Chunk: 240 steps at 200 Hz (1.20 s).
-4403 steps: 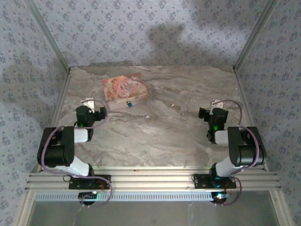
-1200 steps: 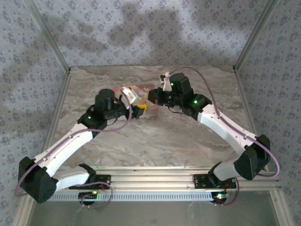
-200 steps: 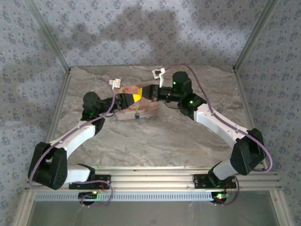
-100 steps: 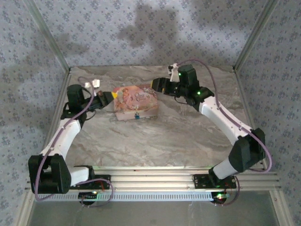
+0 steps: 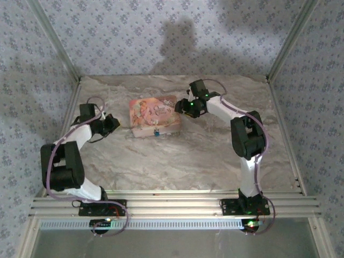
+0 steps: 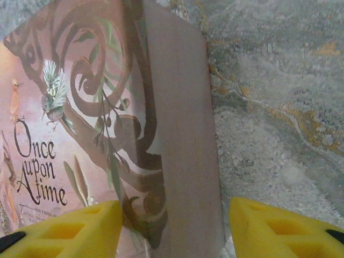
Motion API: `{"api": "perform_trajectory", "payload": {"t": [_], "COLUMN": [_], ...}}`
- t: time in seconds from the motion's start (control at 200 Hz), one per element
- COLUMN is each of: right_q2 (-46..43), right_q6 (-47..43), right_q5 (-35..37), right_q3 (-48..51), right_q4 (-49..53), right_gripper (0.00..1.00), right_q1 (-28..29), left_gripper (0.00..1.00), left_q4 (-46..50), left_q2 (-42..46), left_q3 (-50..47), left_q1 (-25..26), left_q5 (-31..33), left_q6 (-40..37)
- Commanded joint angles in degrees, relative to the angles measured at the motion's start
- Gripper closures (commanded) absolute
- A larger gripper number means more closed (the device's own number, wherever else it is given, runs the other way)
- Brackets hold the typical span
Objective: Unlock the padlock with the key
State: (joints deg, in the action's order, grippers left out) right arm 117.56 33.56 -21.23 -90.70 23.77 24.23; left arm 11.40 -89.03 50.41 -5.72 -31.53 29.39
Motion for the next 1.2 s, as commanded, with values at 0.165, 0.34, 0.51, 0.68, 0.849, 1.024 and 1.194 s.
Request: {"api": "perform_trajectory", "payload": {"t": [0.165, 0.34, 0.51, 0.68, 0.849, 1.024, 1.194], "right_q2": [-3.22, -10.12, -17.37, -25.11, -32.32, -35.34, -29.04], "right_q6": [0.07, -0.2, -0.01, 0.37, 1.94, 10.65, 17.51], "right_q5": [-4.31, -2.72, -0.15, 7.61, 19.45, 31.46, 40.44], "right_q3": [6.33, 14.9, 20.75, 24.68, 25.71, 28.12, 27.48], "right_q4": [-3.33, -3.69, -2.17, 2.03, 6.79, 6.79, 4.54], "right_gripper": [0.48, 0.49, 0.49, 0.45, 0.44, 0.45, 0.46], "right_q1": [-0.06, -0.32, -0.59, -0.2, 4.49, 17.64, 29.84], "left_gripper": [1.0, 1.0, 1.0, 1.0, 1.0, 1.0, 1.0], "left_q4": [-0.48, -0.24, -0.34, 1.22, 3.12, 4.1, -0.16], "left_q2": [-6.06, -8.03, -7.97, -4.74, 2.2, 9.09, 19.25], "left_q3": [7.47, 10.25, 9.75, 7.42, 3.46, -2.64, -13.97], "left_q1": [10.37, 16.97, 21.43, 21.89, 21.89, 21.89, 22.14], "left_q5": [2.67, 4.01, 5.68, 7.56, 11.73, 10.95, 7.56], "left_q6": [-3.59, -4.07, -3.99, -4.28, -4.16, -4.85, -5.04]}}
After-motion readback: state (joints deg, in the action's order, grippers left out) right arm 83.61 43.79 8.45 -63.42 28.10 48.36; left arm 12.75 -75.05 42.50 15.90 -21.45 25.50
